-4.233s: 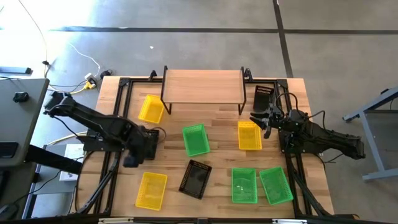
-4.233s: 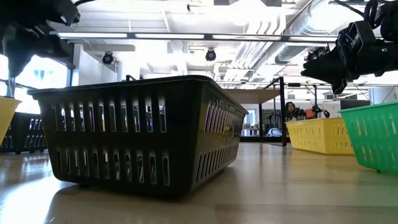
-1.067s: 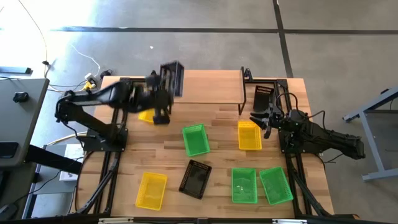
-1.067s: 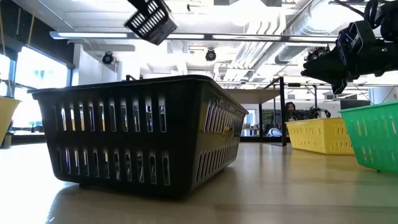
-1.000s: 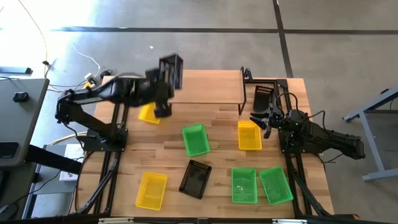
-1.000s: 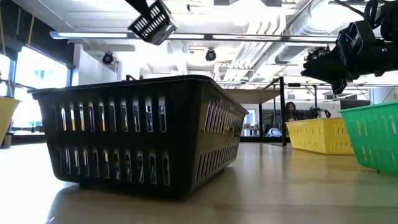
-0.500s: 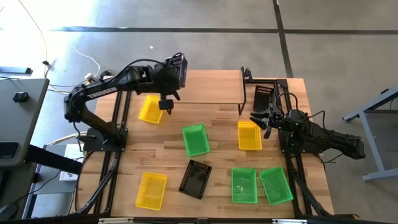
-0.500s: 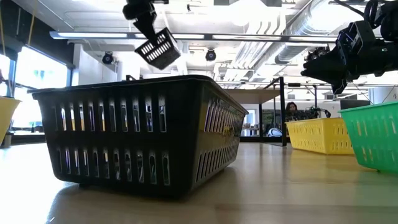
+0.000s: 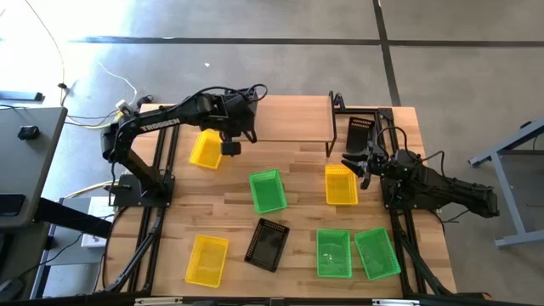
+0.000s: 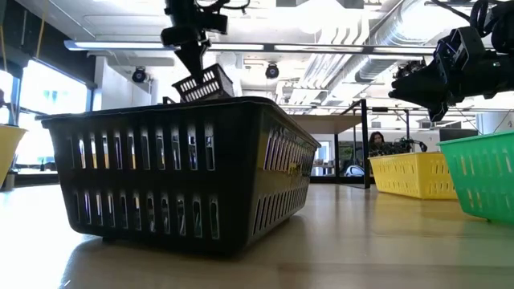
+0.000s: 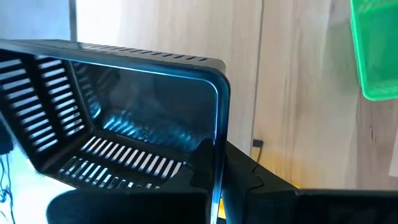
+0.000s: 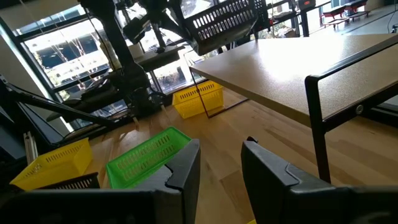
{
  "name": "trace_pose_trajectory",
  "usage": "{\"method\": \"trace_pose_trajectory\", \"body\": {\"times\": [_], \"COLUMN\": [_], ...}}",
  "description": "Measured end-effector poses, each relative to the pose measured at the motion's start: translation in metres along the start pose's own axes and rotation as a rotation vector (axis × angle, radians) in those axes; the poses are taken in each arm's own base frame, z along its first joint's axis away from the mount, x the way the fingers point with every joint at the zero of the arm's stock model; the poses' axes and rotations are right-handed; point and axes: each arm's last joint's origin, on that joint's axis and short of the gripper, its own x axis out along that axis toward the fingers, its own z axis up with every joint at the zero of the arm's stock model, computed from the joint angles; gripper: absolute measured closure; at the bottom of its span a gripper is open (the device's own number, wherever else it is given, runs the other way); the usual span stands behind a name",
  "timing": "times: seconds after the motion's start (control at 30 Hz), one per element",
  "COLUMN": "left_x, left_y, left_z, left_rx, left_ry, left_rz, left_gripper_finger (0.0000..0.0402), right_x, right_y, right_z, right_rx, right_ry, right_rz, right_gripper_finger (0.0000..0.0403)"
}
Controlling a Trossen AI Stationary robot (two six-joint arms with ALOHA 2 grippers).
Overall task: Stack baskets on shelf by color
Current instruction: Put the middle-left black bin on the shelf
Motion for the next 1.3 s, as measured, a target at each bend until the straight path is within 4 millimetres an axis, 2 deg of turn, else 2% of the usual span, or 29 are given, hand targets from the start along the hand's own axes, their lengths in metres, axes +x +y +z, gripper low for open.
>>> {"method": "trace_pose_trajectory", "body": {"times": [0.23, 0.83, 1.3], "left_x": [0.0092, 0.0090, 0.0077], "left_y": [-0.0034, -0.0042, -0.0080], "left_z": [-0.0006, -0.0001, 0.0026], "left_rx": [0.010, 0.004, -0.008], "left_ry": [0.070, 0.065, 0.050], "left_rz": [-0.028, -0.035, -0.034], "left_gripper_finger": [0.0401, 0.0386, 0.0348], "right_x": [0.0000, 0.0000, 0.0000], "right_y": [0.0000, 0.0000, 0.0000], "right_z": [0.0000, 0.0000, 0.0000], "right_rx": [0.000, 0.000, 0.000], "right_ry": [0.000, 0.000, 0.000], "right_rz": [0.000, 0.000, 0.000], "right_gripper_finger": [0.0300, 0.0300, 0.0300]}}
